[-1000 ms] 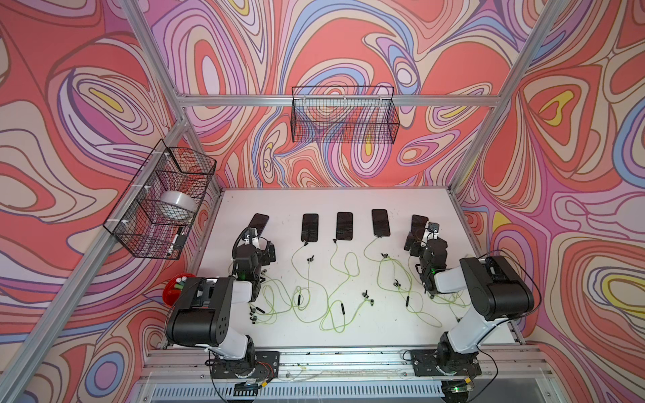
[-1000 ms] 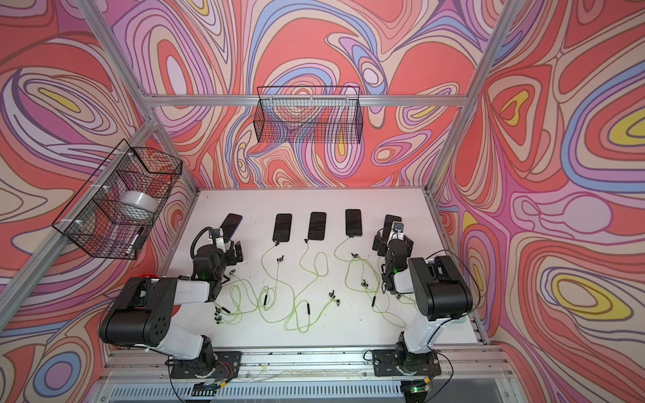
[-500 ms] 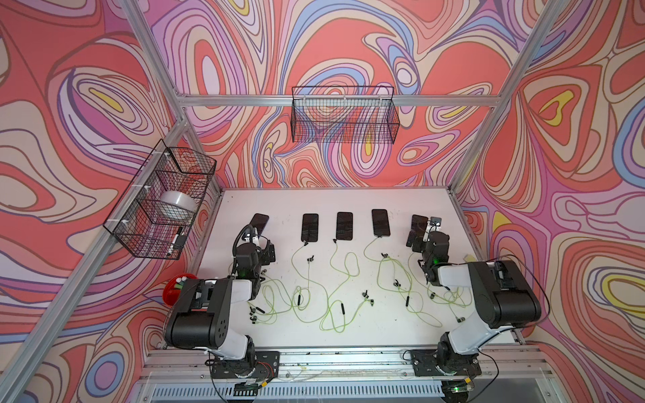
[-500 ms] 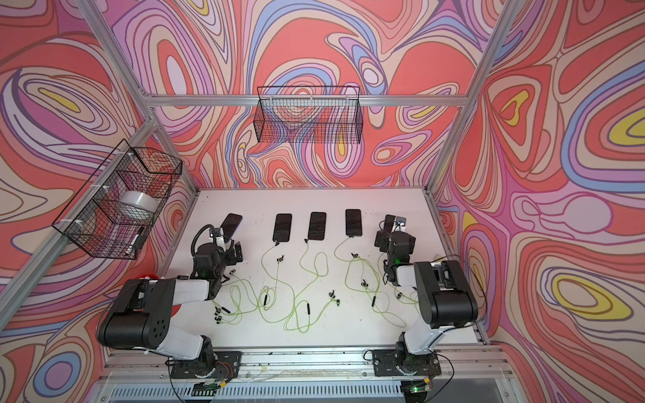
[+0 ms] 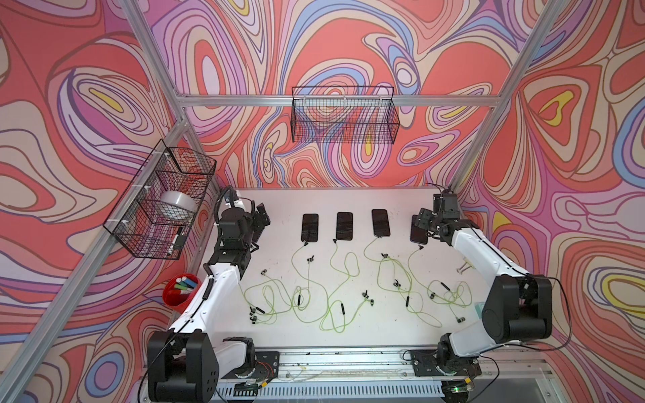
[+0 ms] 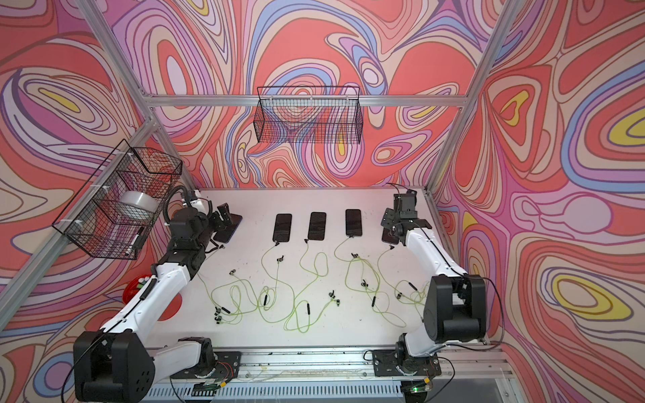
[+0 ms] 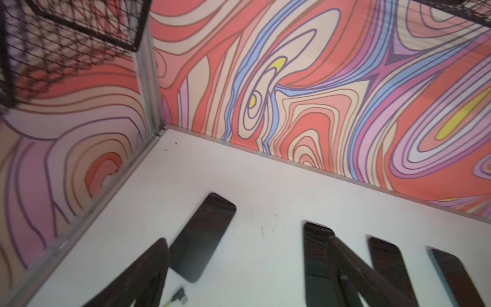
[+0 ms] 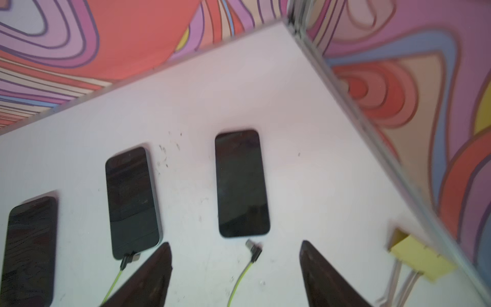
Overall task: Plug wired earphones into phones
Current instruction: Pick up the wired earphone from the center of the board.
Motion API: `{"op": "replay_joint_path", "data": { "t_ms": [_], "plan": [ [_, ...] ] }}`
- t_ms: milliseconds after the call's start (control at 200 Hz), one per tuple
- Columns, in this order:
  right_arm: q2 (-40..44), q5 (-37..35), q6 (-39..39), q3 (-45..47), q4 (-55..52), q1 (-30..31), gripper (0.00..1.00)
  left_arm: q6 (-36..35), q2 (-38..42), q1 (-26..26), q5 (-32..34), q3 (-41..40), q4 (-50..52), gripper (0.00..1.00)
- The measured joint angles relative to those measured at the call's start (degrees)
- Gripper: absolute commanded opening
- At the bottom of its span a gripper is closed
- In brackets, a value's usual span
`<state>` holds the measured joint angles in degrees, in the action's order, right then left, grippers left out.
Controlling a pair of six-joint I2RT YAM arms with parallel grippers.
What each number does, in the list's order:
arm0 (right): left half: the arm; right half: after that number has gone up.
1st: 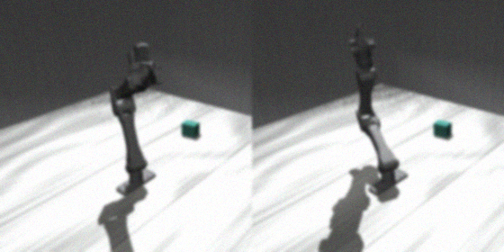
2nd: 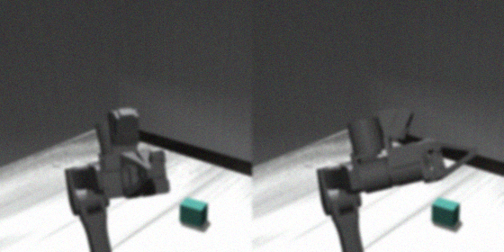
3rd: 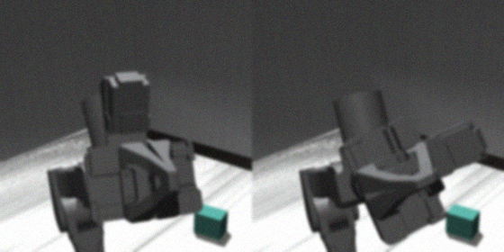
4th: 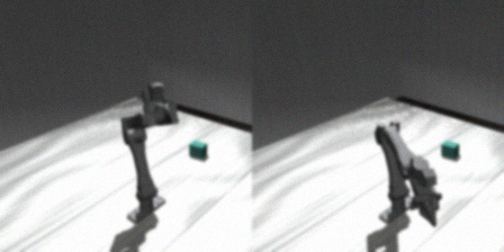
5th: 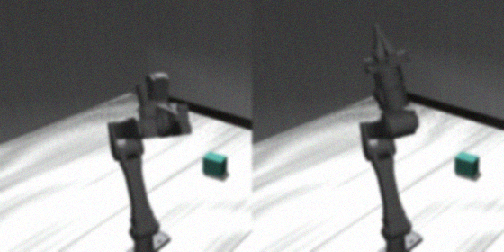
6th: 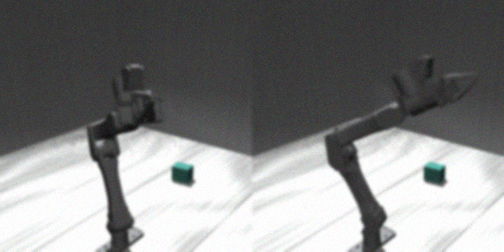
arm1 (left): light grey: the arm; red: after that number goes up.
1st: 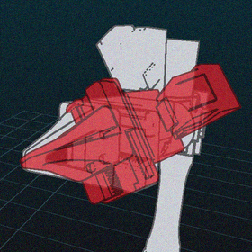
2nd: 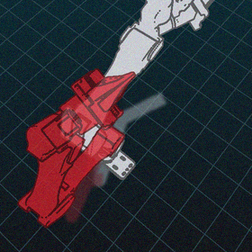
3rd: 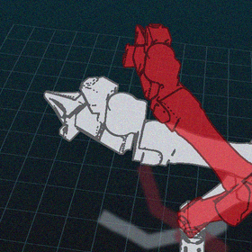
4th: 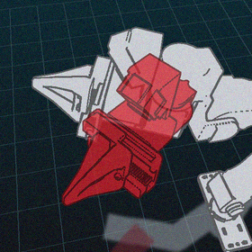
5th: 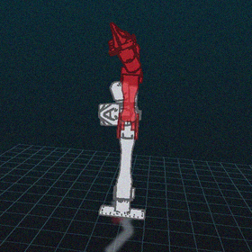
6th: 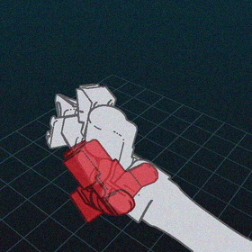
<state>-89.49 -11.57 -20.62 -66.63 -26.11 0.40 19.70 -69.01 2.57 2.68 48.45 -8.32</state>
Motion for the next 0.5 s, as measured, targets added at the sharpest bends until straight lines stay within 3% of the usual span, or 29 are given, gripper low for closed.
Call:
{"op": "replay_joint_path", "data": {
  "t_ms": [60,110,305,501],
  "plan": [
    [-2.29,1.44,-3.06,-0.33,-4.09,0.0,0.45,3.72,-0.9,1.64,-3.04,0.02,1.9,0.82],
    [-4.92,2.99,-4.09,-1.11,-6.8,-0.02,0.4,6.19,-2.29,4.07,-5.14,0.55,4.04,0.81],
    [-14.21,7.91,-8.7,-3.87,-11.26,0.02,0.4,10.43,-10.43,13.6,-12.57,8.48,12.04,0.83],
    [-16.26,8.02,-10.43,-3.93,-12.35,0.02,0.4,11.58,-12.13,18.14,-15.54,10.99,13.66,0.84]
  ]
}}
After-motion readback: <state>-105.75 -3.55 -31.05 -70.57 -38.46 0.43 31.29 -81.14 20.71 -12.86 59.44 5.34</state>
